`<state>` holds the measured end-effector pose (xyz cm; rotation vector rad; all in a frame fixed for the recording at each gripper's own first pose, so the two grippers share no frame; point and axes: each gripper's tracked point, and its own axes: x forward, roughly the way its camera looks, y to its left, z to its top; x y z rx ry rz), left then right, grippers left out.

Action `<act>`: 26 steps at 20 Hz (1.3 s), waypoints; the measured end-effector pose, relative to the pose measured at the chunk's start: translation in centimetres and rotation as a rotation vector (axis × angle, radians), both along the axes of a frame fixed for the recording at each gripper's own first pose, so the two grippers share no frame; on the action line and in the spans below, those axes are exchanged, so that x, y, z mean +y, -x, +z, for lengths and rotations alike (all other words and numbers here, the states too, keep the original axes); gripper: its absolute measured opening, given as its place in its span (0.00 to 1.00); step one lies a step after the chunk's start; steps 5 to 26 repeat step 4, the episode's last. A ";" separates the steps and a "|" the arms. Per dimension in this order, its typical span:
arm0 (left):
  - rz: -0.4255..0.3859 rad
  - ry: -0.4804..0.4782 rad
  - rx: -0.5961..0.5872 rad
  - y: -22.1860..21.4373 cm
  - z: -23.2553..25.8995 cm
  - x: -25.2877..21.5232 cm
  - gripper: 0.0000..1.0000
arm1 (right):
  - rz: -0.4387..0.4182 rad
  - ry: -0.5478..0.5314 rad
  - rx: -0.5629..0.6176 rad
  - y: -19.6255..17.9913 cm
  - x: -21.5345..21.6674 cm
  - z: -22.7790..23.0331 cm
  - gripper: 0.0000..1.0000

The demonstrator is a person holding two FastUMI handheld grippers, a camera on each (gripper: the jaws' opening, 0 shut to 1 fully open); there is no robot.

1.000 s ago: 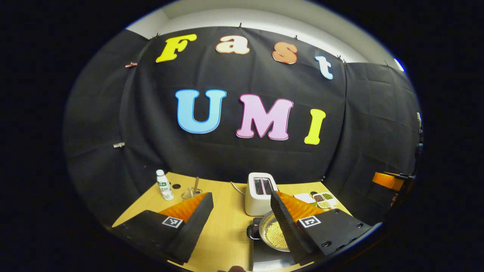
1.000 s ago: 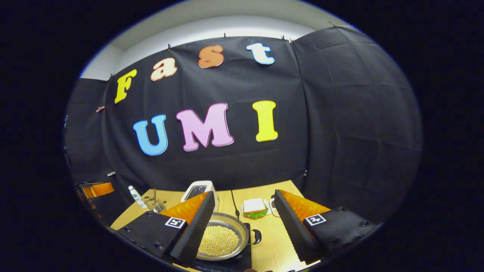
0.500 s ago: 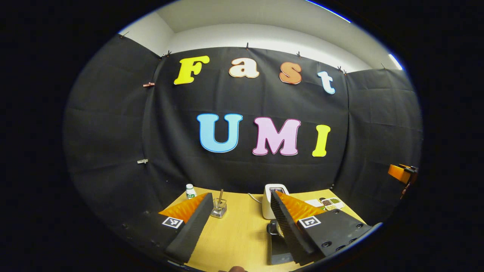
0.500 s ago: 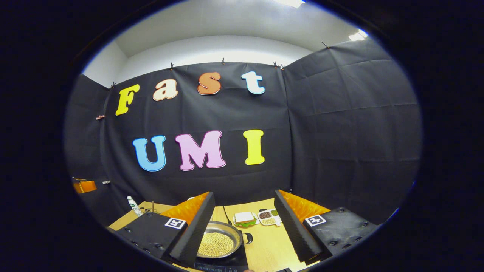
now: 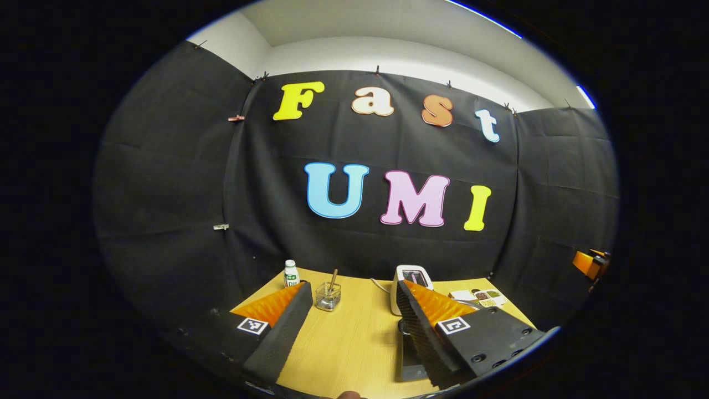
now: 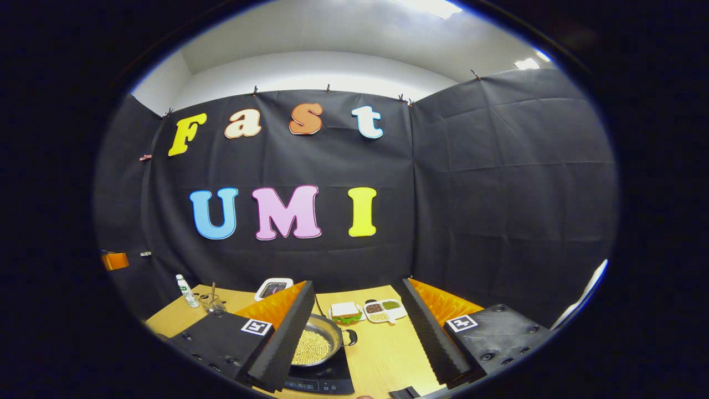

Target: First push the handle of the pot to place it horizontally, then grasp the pot with both hands and set it on the induction cooktop.

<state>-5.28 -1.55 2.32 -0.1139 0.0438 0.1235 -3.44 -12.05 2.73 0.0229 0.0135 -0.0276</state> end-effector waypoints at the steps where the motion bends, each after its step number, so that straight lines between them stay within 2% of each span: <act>1: 0.007 -0.004 -0.005 -0.1 0.1 0.0 0.95 | 0.008 -0.004 -0.007 -0.2 0.2 0.1 0.98; 4: 0.021 0.009 -0.015 -0.6 0.2 -0.7 0.95 | 0.042 -0.016 -0.010 -1.3 0.7 -0.2 0.98; 26: 0.021 0.009 -0.015 -0.6 0.2 -0.7 0.95 | 0.042 -0.016 -0.010 -1.3 0.7 -0.2 0.98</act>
